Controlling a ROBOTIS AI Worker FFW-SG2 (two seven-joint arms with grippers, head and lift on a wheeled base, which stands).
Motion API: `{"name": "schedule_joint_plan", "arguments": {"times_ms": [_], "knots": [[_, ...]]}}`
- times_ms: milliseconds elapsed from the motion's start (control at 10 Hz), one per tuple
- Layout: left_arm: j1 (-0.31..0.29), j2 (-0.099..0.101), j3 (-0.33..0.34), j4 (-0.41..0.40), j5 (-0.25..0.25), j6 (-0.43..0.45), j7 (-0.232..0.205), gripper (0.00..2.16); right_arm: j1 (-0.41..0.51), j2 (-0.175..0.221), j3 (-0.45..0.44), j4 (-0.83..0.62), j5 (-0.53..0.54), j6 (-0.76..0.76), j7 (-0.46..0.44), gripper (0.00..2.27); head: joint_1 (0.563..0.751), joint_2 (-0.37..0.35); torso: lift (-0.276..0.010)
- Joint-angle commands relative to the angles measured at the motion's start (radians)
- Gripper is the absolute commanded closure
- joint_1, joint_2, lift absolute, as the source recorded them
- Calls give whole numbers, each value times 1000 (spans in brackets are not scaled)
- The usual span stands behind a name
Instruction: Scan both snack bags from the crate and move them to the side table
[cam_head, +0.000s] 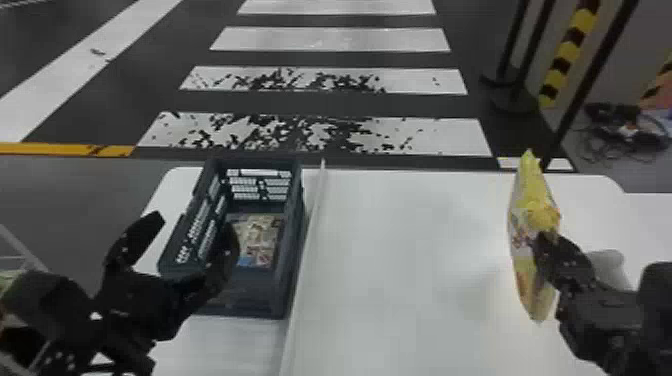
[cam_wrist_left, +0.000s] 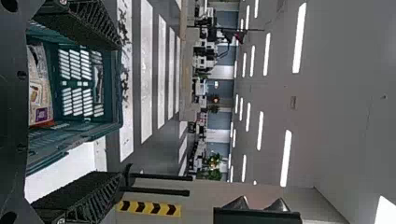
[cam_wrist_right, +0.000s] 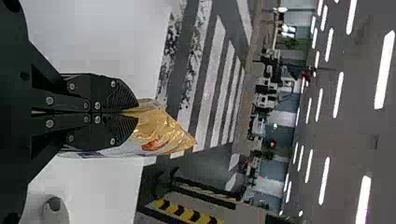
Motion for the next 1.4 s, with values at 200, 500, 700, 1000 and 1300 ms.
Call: {"name": "schedule_joint_plan", "arguments": {"times_ms": [200,500,700,1000,1300], "knots": [[-26,-1,-21,30,-4,-5,0,33,16,137,-217,96,-590,-50,111,2236,695,-56,-95],[-51,-1,-41,71,-4,-32,0,33,31,198,-263,246,-856,-50,197,2236,695,-85,-95],[-57,2,-47,82,-4,-48,0,33,38,250,-299,375,-880,-121,253,2240,695,-106,-95],[-80,0,-73,102,-4,-51,0,33,76,279,-350,415,-879,-139,264,2233,695,-181,-95],[-100,-1,-96,120,-8,-51,0,33,133,281,-315,346,-850,-121,186,201,695,-226,-95]]}}
